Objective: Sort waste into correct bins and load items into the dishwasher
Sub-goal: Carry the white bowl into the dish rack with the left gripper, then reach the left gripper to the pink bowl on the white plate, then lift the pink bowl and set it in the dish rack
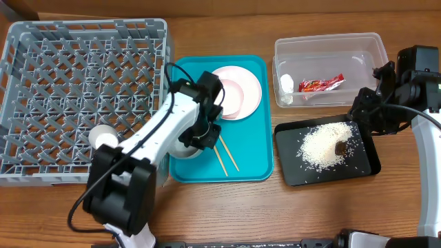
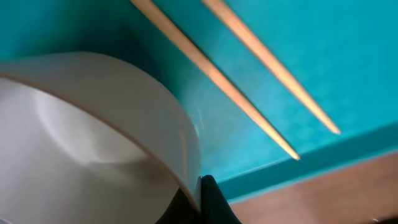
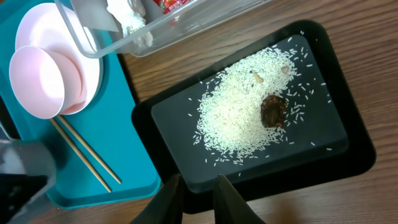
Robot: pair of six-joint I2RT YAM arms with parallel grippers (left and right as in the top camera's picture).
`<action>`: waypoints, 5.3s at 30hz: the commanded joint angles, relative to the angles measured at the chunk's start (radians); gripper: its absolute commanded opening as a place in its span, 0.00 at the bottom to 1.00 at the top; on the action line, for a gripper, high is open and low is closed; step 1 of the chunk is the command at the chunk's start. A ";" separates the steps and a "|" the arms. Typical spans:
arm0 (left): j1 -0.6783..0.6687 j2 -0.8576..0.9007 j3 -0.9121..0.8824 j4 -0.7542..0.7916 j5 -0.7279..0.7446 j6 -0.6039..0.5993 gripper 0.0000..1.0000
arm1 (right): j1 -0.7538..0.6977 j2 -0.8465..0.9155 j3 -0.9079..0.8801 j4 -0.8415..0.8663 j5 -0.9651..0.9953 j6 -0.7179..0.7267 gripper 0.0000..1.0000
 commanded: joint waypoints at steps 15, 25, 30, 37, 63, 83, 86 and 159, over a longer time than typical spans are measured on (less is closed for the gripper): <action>0.477 -0.248 0.188 0.006 0.461 0.320 0.04 | -0.001 -0.010 0.011 -0.008 0.003 -0.005 0.19; 0.761 -0.087 0.188 -0.005 0.918 0.523 0.04 | -0.001 -0.010 0.010 -0.016 0.003 -0.005 0.19; 0.793 0.007 0.188 -0.006 1.045 0.556 0.04 | -0.001 -0.010 0.010 -0.016 0.003 -0.005 0.19; 0.794 0.064 0.188 -0.005 1.063 0.572 0.04 | -0.001 -0.010 0.010 -0.020 0.004 -0.005 0.19; 0.874 0.112 0.188 0.006 1.075 0.572 0.04 | -0.001 -0.010 0.010 -0.034 0.004 -0.005 0.19; 0.998 0.129 0.188 -0.053 0.914 0.511 0.73 | -0.001 -0.010 0.010 -0.034 0.004 -0.005 0.19; 1.021 0.129 0.188 -0.071 0.910 0.511 0.82 | -0.001 -0.010 0.010 -0.034 0.004 -0.005 0.19; -0.112 0.303 0.338 0.301 -0.115 0.184 0.04 | -0.001 -0.010 0.010 -0.049 0.000 -0.004 1.00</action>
